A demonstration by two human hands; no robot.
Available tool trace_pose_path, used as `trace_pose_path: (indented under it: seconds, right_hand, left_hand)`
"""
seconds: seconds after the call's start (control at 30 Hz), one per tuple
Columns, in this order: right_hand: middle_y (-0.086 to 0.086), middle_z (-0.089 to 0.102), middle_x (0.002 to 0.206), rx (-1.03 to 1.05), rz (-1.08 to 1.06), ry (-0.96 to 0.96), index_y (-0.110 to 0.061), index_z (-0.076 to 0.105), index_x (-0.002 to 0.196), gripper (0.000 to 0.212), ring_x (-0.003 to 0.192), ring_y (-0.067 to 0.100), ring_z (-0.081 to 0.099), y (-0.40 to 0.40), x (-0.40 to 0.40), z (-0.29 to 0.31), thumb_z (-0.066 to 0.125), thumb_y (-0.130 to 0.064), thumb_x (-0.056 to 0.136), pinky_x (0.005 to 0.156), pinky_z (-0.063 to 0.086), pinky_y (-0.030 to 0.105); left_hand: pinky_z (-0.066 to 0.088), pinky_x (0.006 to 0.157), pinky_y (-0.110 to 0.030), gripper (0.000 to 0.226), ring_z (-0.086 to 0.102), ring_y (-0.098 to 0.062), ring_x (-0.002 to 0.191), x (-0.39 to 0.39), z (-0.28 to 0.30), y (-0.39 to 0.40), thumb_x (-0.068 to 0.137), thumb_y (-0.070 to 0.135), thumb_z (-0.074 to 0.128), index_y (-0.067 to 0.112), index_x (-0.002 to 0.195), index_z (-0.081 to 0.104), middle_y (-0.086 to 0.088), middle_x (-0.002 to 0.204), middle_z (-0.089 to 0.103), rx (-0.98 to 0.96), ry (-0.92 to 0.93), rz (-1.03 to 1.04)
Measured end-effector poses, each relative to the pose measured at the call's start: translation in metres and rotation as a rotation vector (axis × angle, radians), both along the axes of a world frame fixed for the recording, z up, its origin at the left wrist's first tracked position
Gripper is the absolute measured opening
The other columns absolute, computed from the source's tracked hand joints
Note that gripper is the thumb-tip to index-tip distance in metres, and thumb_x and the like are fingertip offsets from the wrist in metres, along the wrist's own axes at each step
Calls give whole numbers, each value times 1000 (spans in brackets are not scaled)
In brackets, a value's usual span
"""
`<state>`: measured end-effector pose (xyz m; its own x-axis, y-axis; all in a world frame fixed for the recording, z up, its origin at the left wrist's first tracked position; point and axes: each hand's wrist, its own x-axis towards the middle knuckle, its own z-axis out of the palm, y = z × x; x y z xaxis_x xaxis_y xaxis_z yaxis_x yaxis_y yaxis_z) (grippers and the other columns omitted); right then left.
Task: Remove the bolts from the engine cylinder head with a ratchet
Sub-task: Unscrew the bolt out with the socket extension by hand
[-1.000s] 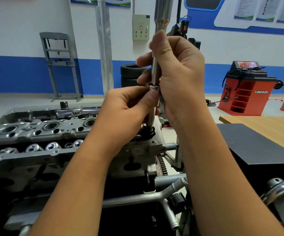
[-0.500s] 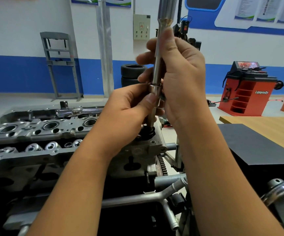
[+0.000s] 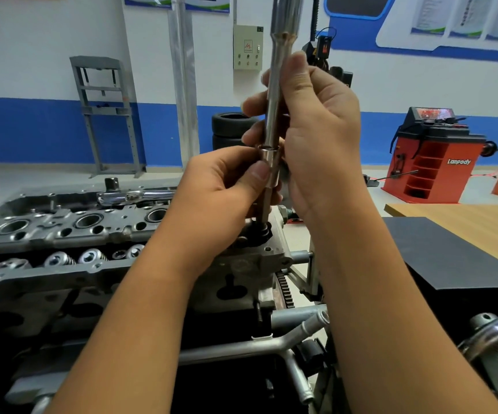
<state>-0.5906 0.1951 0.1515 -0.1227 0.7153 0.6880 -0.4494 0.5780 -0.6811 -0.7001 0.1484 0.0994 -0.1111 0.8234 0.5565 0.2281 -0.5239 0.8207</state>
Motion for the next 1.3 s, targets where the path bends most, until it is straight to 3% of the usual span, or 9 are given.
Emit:
trace_pose_path:
  seconds: [0.07, 0.2, 0.37, 0.6, 0.8, 0.93, 1.07, 1.2, 1.3]
  right_hand:
    - [12, 70, 78, -2, 3, 8, -2, 59, 103, 23, 52, 24, 62, -1, 2, 0, 56, -24, 107, 53, 56, 36]
    - [13, 70, 79, 32, -46, -11, -2, 59, 97, 19, 54, 26, 61, -4, 0, 0, 72, -15, 97, 56, 56, 35]
    - [12, 69, 74, 34, -16, -54, -1, 62, 94, 25, 55, 26, 60, -3, 0, 1, 55, -21, 108, 57, 56, 36]
    - [8, 70, 72, 13, -8, -13, -5, 60, 95, 18, 53, 23, 61, -4, 0, -1, 70, -19, 99, 54, 55, 34]
    - [12, 70, 73, -4, 5, -7, -5, 59, 90, 28, 52, 25, 60, -2, -3, -1, 58, -28, 106, 54, 54, 35]
    - [14, 70, 73, -43, 59, -30, -5, 63, 91, 34, 53, 26, 59, -1, -2, -1, 53, -32, 108, 55, 53, 35]
    - [12, 71, 72, -25, 25, -29, -3, 58, 97, 21, 52, 25, 62, -3, -2, -2, 68, -21, 100, 52, 56, 34]
    - [12, 68, 71, -8, 12, -26, 0, 56, 98, 23, 51, 25, 61, -2, -5, -4, 63, -21, 104, 53, 55, 34]
    - [12, 67, 69, -16, 18, -33, -1, 55, 99, 24, 51, 24, 59, 0, -5, -2, 56, -23, 107, 51, 53, 33]
  left_hand:
    - [66, 79, -43, 12, 79, -21, 90, 0, -1, 0, 96, 17, 71, 21, 107, 74, -2, 97, 80, 30, 0, 54]
    - [65, 82, -45, 34, 78, -20, 90, -2, -3, 0, 76, 37, 81, 20, 105, 75, 0, 95, 80, 50, 3, 124]
    - [63, 92, -49, 20, 76, -24, 101, -2, -1, 0, 107, 18, 56, 20, 122, 68, -1, 107, 79, -17, 19, -59]
    - [66, 76, -39, 25, 79, -16, 83, 1, -1, 0, 85, 23, 81, 26, 109, 73, 3, 90, 80, 55, 37, 100]
    - [64, 87, -37, 22, 77, -16, 99, 1, 0, 0, 107, 15, 55, 25, 117, 72, 3, 105, 80, 12, 43, -48]
    - [66, 78, -38, 20, 79, -18, 88, 1, 0, -1, 94, 13, 74, 26, 109, 72, 1, 94, 80, 33, 14, 37]
    - [65, 79, -40, 34, 78, -14, 86, -3, -2, -1, 73, 40, 83, 25, 101, 74, 3, 90, 79, 45, 12, 158]
    - [64, 89, -40, 18, 77, -20, 99, -2, -2, 0, 105, 22, 58, 22, 118, 71, 1, 103, 80, -8, -23, -50]
    - [65, 83, -37, 25, 78, -21, 94, -1, -1, 0, 110, 13, 49, 25, 112, 71, -1, 100, 80, -8, -23, -72]
